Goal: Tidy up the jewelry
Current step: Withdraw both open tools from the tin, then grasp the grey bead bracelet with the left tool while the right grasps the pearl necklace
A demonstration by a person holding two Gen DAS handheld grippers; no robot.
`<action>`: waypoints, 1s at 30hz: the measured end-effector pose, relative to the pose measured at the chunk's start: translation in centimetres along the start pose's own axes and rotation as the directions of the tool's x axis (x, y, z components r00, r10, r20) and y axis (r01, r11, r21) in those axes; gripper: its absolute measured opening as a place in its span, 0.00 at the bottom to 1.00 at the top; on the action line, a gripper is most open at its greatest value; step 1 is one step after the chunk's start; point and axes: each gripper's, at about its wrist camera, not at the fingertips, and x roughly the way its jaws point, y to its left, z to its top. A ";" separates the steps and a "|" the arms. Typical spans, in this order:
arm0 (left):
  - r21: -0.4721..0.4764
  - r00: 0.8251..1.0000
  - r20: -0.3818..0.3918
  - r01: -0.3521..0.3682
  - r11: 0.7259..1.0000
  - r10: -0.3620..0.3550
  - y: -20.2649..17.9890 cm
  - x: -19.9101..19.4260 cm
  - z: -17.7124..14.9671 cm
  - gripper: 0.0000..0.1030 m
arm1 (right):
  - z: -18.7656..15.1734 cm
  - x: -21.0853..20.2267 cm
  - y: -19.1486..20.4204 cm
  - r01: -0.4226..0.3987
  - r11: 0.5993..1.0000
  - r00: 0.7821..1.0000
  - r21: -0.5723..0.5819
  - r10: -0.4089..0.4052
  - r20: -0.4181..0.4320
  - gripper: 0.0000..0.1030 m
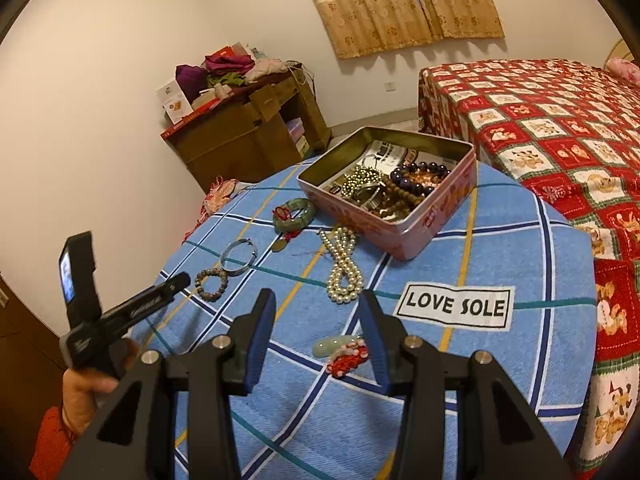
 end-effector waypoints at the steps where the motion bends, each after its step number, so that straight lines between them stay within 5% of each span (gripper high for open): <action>1: -0.001 1.000 -0.012 -0.015 1.000 0.015 -0.1 0.5 0.1 0.55 | 0.0 0.2 -0.1 -0.002 1.000 1.000 0.004 0.002 -0.003 0.46; 4: -0.050 0.997 -0.073 0.007 0.999 -0.011 0.2 2.2 0.4 0.41 | 0.0 0.5 -0.3 -0.006 1.000 1.000 0.010 0.006 -0.011 0.46; 13: -0.032 0.994 -0.113 -0.003 0.999 0.000 -0.3 3.7 0.6 0.40 | 0.2 0.8 -1.3 -0.008 0.999 1.000 0.038 0.008 -0.012 0.46; 14: -0.026 0.994 -0.112 -0.006 1.000 0.003 -0.4 3.7 0.6 0.37 | 0.3 0.8 -1.4 -0.008 0.999 1.000 0.042 0.009 -0.013 0.46; 16: -0.019 0.994 -0.112 0.005 1.000 -0.007 -0.3 3.8 0.8 0.08 | 0.4 0.9 -1.5 -0.008 0.999 1.000 0.049 0.009 -0.013 0.46; 22: -0.047 0.993 -0.096 0.066 0.997 -0.070 0.3 3.2 0.9 0.08 | 0.5 0.8 -2.0 -0.003 0.998 1.000 0.065 0.003 -0.013 0.46; 30: 0.017 0.981 0.098 0.167 0.986 -0.168 0.4 -5.1 0.5 0.08 | 0.9 1.1 -3.1 0.027 0.996 0.999 0.082 -0.025 -0.022 0.46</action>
